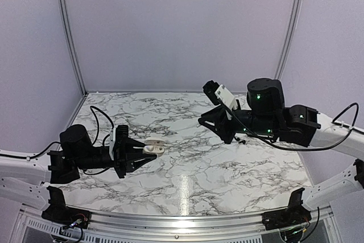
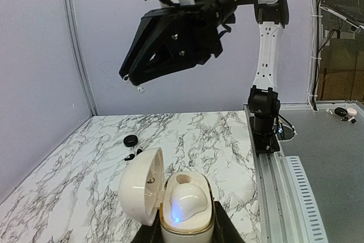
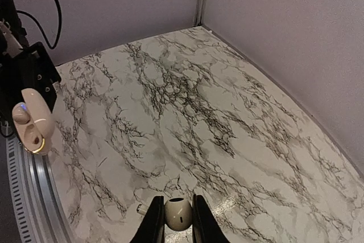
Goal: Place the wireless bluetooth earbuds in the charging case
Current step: Pick up the right earbud from the center of the board, then insert the right earbud into the right side groove of the charging case.
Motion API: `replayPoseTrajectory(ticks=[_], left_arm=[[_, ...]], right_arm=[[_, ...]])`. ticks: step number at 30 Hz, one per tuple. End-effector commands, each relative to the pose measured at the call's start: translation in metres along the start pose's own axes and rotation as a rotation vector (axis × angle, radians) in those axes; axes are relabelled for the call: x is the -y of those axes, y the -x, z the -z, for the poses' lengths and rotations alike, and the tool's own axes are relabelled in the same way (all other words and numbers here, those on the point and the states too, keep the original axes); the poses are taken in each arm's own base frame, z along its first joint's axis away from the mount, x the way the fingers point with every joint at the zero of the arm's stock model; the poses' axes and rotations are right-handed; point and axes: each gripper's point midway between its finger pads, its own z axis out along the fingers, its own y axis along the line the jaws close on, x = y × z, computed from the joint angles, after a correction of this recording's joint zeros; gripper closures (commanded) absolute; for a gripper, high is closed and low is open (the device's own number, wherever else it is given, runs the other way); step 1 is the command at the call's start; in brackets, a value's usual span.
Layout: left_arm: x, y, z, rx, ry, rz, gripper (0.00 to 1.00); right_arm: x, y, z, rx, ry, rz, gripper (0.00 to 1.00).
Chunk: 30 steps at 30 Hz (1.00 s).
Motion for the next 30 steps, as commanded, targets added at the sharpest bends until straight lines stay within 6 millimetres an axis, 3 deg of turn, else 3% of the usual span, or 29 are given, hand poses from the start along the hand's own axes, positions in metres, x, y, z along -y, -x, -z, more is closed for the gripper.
replayPoseTrajectory(ticks=[1,10,17,30], left_arm=[[-0.015,0.014,-0.011,0.008,0.046,0.058,1.00],[-0.027,0.015,-0.020,0.004,0.095,0.186,1.00],[-0.029,0.018,-0.021,0.013,0.101,0.220,1.00],[-0.028,0.020,-0.027,0.012,0.081,0.248,1.00]], right_arm=[[-0.017,0.028,0.008,0.044,-0.029,0.098,0.94],[-0.055,0.042,0.007,0.045,-0.107,0.264,0.94],[-0.060,0.043,0.004,0.041,-0.223,0.330,0.95],[-0.069,0.055,-0.005,0.051,-0.222,0.405,0.95]])
